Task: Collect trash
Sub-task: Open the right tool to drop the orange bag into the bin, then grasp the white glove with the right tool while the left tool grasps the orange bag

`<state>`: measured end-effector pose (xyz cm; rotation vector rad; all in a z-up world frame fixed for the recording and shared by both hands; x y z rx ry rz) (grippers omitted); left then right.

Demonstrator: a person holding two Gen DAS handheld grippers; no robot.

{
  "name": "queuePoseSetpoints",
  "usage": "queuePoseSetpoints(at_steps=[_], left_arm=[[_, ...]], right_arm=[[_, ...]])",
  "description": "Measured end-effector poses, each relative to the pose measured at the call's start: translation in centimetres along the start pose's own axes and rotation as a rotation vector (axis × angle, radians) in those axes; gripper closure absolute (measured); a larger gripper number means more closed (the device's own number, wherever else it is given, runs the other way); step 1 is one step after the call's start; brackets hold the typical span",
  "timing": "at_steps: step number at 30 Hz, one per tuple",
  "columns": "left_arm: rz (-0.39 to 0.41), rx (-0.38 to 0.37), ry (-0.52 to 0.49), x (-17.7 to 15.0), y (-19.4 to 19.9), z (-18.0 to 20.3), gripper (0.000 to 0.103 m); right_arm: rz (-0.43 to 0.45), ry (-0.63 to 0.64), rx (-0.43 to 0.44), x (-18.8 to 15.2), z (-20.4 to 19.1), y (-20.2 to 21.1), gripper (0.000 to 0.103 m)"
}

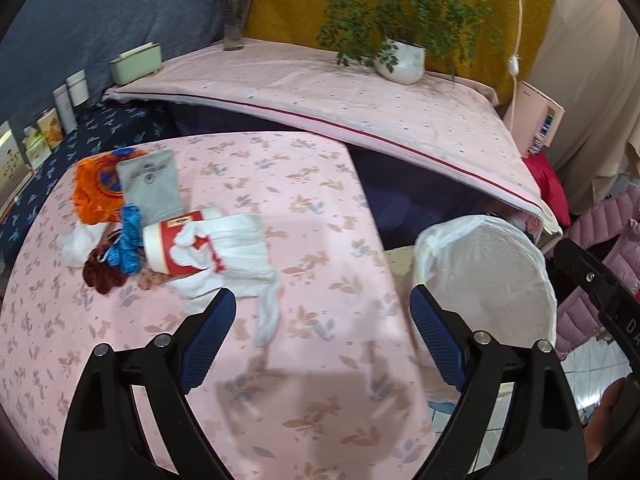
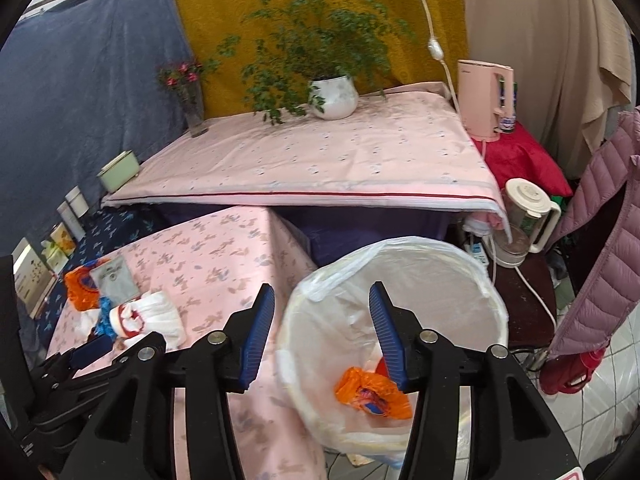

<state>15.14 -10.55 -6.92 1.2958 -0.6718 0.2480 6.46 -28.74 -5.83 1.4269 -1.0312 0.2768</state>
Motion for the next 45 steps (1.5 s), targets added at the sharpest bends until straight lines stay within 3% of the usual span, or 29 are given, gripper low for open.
queuePoseSetpoints(at_steps=[15, 17, 27, 33, 41, 45], left_arm=[[0.020, 0.114, 0.167, -0.4, 0.9, -11.2, 0.016], [0.030, 0.137, 0.178, -0.3, 1.1, -12.4, 0.012], [0.086, 0.245, 0.191, 1.6, 1.8, -19.0, 0.011], [0.111, 0.254, 0.196, 3.9, 1.3, -21.7, 0.011], [0.116, 0.205, 0.180, 7.0, -1.1, -22.5, 0.012], [0.103, 0.179, 0.176, 7.6, -2.3, -22.5, 0.025]], right_arm=[[-0.083, 0.095, 0.111, -2.6, -8.9, -2.5, 0.047], [-0.100, 0.103, 0.128, -3.1, -10.0, -3.0, 0.045], [-0.185, 0.132, 0.200, -5.0, -14.5, -6.6, 0.038], [-0.246, 0.118, 0.230, -5.8, -16.5, -9.7, 0.038], [-0.280, 0.110, 0.263, -5.4, -19.1, -13.0, 0.037], [-0.289, 0.123, 0.273, -5.2, -20.3, -14.4, 0.034]])
Point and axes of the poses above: each gripper's, at about its wrist camera, not at the fingertips, and y roughly against the way its jaws point, z to its right, x to its top, the point moved 8 cm from there along -y, roughly the way its jaws point, and after that the axes turned 5 degrees about -z, right-handed, at the moved point
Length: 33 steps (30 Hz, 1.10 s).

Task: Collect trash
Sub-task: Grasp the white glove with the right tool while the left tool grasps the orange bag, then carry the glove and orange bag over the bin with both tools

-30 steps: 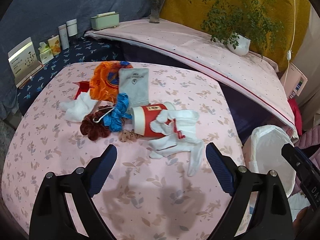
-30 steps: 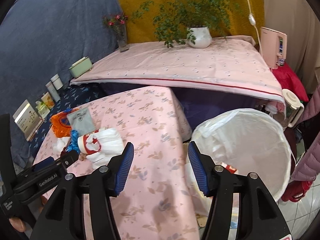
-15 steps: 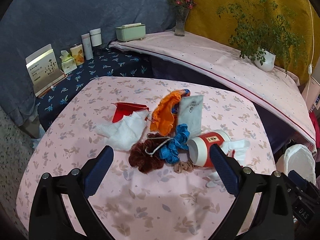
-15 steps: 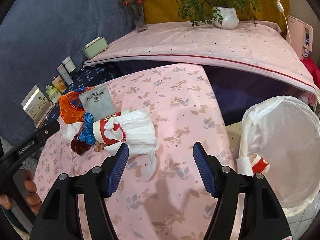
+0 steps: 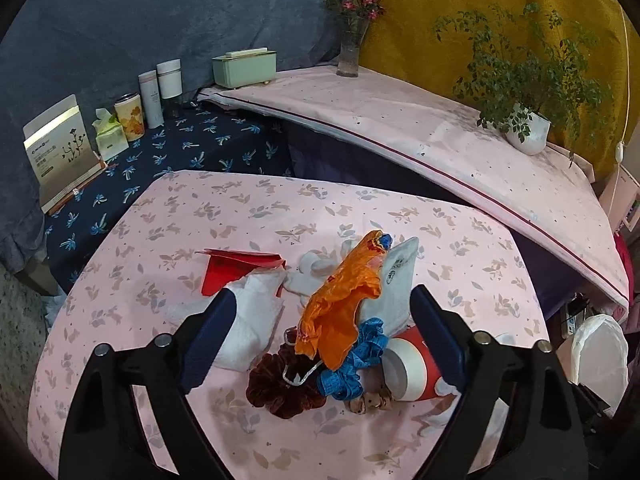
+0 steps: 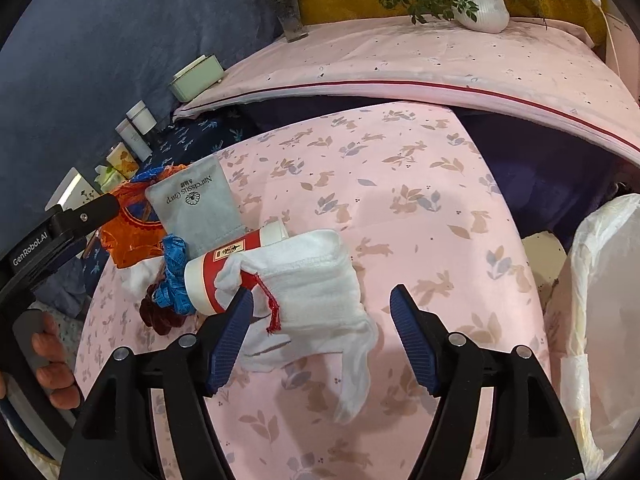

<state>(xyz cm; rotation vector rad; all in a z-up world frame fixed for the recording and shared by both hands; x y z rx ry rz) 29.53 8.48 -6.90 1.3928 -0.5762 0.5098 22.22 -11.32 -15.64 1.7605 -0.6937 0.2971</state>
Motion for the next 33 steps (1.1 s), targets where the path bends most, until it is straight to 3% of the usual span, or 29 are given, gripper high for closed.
queuePoseSetpoints(at_steps=[2, 5, 7, 11, 17, 21, 33], left_arm=[[-0.015, -0.013, -0.002, 0.1, -0.6, 0.1, 0.033], [-0.033, -0.030, -0.008, -0.1, -1.2, 0.2, 0.054], [-0.048, -0.045, -0.003, -0.3, -1.4, 0.1, 0.076], [-0.054, -0.057, 0.019, -0.6, -1.2, -0.2, 0.089], [-0.032, -0.063, 0.046, -0.7, 0.4, -0.6, 0.093], [-0.005, -0.070, 0.047, -0.4, 2.3, -0.2, 0.094], [0.076, -0.149, -0.008, -0.6, 9.4, 4.9, 0.094]], right_arm=[[-0.010, 0.005, 0.004, 0.2, -0.3, -1.0, 0.034], [-0.027, 0.015, 0.006, 0.3, -0.6, -2.4, 0.033], [-0.042, 0.021, 0.006, 0.1, -0.8, -3.2, 0.033], [-0.062, 0.043, 0.002, -0.7, -1.1, -4.1, 0.040], [-0.068, 0.093, -0.044, -1.7, -1.2, -3.6, 0.090], [-0.027, 0.096, -0.043, -1.4, -1.4, -1.5, 0.095], [0.190, 0.082, -0.034, 1.6, -1.0, 9.7, 0.096]])
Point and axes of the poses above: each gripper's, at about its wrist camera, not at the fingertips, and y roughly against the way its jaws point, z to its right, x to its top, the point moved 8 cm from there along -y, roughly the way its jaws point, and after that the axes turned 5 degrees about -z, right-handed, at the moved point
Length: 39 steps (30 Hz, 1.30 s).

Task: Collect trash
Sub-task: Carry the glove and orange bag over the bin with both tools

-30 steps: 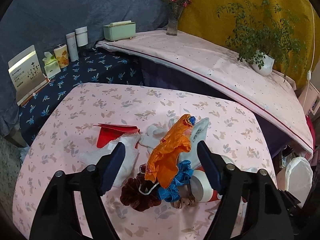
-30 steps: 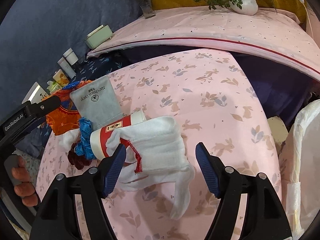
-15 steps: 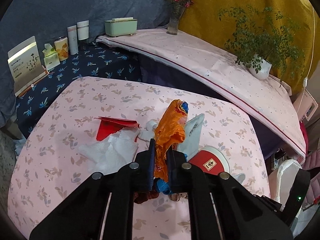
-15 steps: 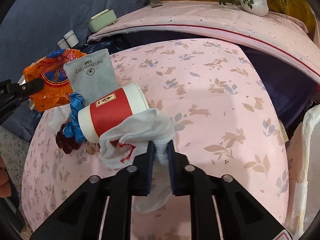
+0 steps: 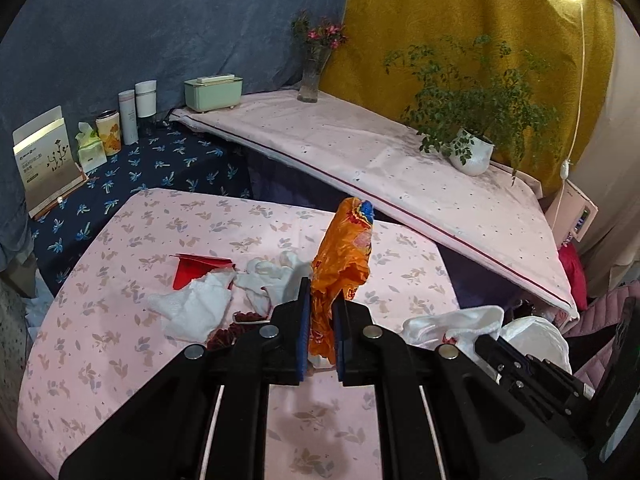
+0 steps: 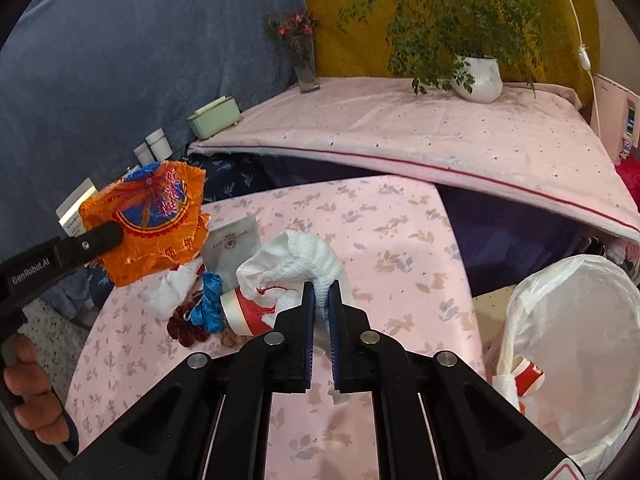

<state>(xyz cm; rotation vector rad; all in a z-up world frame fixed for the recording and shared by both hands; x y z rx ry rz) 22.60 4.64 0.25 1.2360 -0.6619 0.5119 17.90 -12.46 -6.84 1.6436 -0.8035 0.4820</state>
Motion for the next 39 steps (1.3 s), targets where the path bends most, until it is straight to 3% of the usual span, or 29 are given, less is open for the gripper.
queuePoseSetpoints(at_steps=[7, 16, 28, 36, 39], left_arm=[[0.009, -0.074, -0.065, -0.7, 2.0, 5.5, 0.094], [-0.013, -0.162, -0.167, -2.4, 2.8, 13.6, 0.094], [-0.103, -0.285, -0.303, -6.7, 1.4, 24.0, 0.093], [-0.165, -0.332, -0.359, -9.2, -0.3, 28.2, 0.091], [-0.153, -0.328, -0.371, -9.5, -0.6, 29.1, 0.079]], right_arm=[[0.113, -0.052, -0.028, 2.0, 3.0, 6.0, 0.096], [0.204, -0.147, -0.094, 2.5, 9.9, 11.6, 0.096], [0.236, -0.283, -0.191, 0.0, 19.7, 15.7, 0.096], [0.223, -0.337, -0.229, -1.5, 23.8, 16.1, 0.096], [0.217, -0.345, -0.235, -1.8, 24.3, 15.8, 0.096]])
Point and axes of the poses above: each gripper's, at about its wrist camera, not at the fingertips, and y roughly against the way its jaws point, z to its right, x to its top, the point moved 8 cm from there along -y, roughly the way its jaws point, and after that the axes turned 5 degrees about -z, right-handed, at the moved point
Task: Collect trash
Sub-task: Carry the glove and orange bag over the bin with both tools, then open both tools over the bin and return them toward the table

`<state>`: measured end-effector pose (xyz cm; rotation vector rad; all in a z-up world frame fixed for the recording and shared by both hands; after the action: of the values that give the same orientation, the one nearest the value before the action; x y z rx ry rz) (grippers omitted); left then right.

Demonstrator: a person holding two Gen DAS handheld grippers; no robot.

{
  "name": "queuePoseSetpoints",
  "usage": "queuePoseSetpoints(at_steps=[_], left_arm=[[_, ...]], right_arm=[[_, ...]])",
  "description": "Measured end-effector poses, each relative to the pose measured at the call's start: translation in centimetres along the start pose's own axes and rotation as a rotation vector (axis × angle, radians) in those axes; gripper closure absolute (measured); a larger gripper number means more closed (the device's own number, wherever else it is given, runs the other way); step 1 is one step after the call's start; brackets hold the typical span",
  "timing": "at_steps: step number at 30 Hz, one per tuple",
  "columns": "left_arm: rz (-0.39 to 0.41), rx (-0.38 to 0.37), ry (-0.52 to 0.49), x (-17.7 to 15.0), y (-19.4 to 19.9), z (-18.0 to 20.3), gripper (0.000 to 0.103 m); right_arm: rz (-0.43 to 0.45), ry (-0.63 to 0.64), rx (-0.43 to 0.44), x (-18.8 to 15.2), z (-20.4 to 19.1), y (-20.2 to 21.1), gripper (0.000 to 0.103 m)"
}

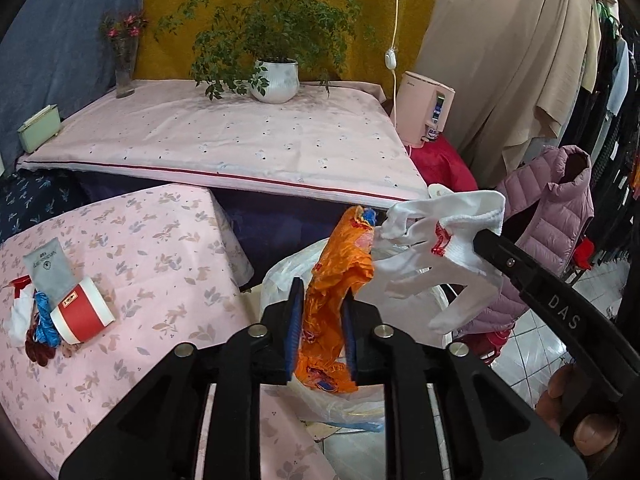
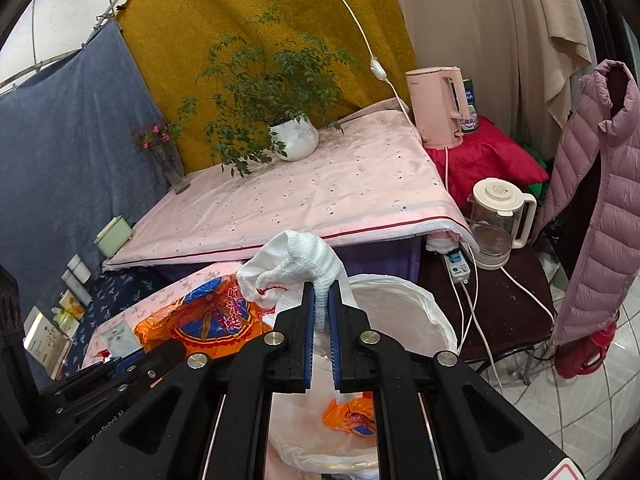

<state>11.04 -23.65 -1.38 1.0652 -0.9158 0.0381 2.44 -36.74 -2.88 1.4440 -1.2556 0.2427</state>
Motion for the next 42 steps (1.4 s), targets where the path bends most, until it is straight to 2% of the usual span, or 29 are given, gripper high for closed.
queuePoseSetpoints(at_steps=[1, 4, 9, 12, 17, 32, 42], left_arm=[[0.003, 0.003, -0.003, 0.0, -0.1, 0.1, 0.071], [0.011, 0.010, -0.006, 0.1, -0.3, 0.3, 0.057], [0.021, 0.033, -0.004, 0.1, -0.3, -0.2, 0.045], [0.020, 0.043, 0.008, 0.1, -0.4, -0.8, 0.044], [0.020, 0.067, 0.034, -0.2, -0.4, -2.2, 0.042], [0.026, 0.117, 0.112, -1.3, 0.7, -6.2, 0.041], [0.044, 0.162, 0.179, -2.3, 2.2, -9.6, 0.032]], right_arm=[[-0.003, -0.002, -0.002, 0.0, 0.2, -0.1, 0.095], [-0.012, -0.005, -0.002, -0.1, 0.4, -0.6, 0.094], [-0.016, 0.000, -0.002, -0.3, 0.2, -1.2, 0.089], [-0.017, 0.004, 0.001, -0.3, -0.2, -1.4, 0.087], [-0.011, 0.004, 0.009, -0.3, -0.6, -1.5, 0.072], [-0.026, 0.059, 0.028, -1.3, -3.9, -1.7, 0.065], [-0.045, 0.107, 0.056, -2.6, -7.2, -2.0, 0.058]])
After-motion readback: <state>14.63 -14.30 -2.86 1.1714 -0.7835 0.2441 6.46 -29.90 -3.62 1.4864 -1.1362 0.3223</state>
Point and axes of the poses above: each gripper's, at about its wrist camera, not at the fingertips, and y roughly against the way its jaws point, z to its right, x to its top, the point moved 8 cm from there along -y, roughly the way its jaws point, and after that the axes turned 5 degrees about -z, right-handed, at the moved point
